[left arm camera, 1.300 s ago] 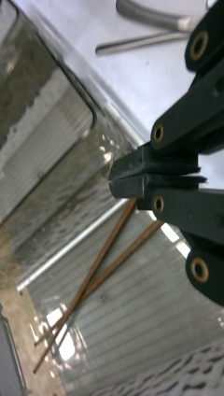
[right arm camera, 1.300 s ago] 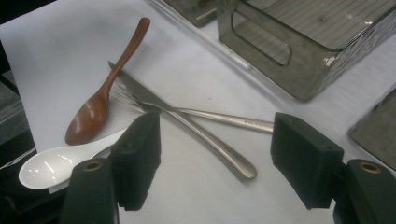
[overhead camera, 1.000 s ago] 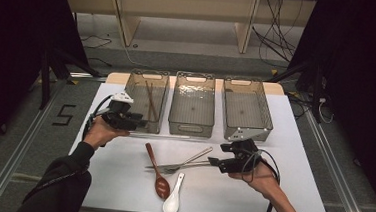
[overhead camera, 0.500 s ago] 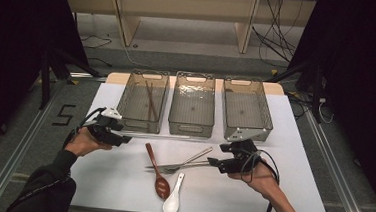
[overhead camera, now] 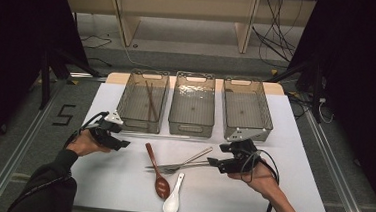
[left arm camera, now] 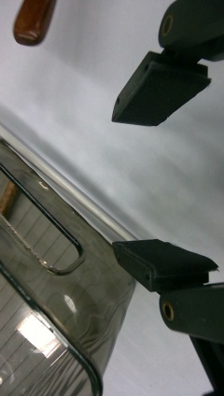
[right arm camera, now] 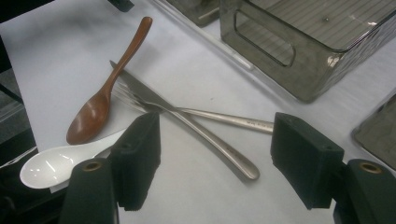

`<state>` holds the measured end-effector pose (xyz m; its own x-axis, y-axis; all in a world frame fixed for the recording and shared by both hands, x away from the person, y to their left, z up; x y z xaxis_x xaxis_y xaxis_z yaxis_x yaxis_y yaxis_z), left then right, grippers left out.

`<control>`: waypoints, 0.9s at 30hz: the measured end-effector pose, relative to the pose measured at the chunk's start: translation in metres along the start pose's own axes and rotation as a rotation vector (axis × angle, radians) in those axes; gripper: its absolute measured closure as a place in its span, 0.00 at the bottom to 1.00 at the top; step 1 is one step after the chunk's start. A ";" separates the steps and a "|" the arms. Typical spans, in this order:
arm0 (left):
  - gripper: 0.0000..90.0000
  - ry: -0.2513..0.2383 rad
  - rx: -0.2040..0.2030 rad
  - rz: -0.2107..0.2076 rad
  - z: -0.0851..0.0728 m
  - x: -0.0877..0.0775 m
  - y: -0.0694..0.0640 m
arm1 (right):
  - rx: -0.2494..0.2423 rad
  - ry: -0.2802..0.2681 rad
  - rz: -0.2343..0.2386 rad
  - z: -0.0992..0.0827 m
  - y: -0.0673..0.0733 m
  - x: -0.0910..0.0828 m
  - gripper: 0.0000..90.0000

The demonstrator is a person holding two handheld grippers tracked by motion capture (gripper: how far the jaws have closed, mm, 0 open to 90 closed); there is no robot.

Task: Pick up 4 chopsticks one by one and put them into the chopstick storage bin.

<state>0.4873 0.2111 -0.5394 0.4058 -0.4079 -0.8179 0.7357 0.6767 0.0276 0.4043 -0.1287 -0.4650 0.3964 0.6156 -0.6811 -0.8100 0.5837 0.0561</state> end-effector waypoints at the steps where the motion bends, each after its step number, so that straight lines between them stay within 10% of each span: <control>1: 0.34 0.005 0.003 -0.002 0.000 0.001 0.000 | 0.003 0.002 0.000 0.000 0.000 0.000 0.38; 27: 0.32 0.072 0.102 -0.018 -0.003 0.019 0.007 | 0.001 0.001 0.002 0.000 0.000 0.000 0.38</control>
<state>0.4983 0.2096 -0.5560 0.3552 -0.3720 -0.8576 0.7953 0.6024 0.0680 0.4045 -0.1289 -0.4653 0.3940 0.6163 -0.6819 -0.8107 0.5826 0.0581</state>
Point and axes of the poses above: each handheld gripper's, and its own axes: x roughly forward along the jaws, z roughly out of its top, y roughly to its left, the point moved 9 cm from there along x, roughly forward along the jaws, and after that the axes turned 4 degrees about -x, right-handed, at the moved point
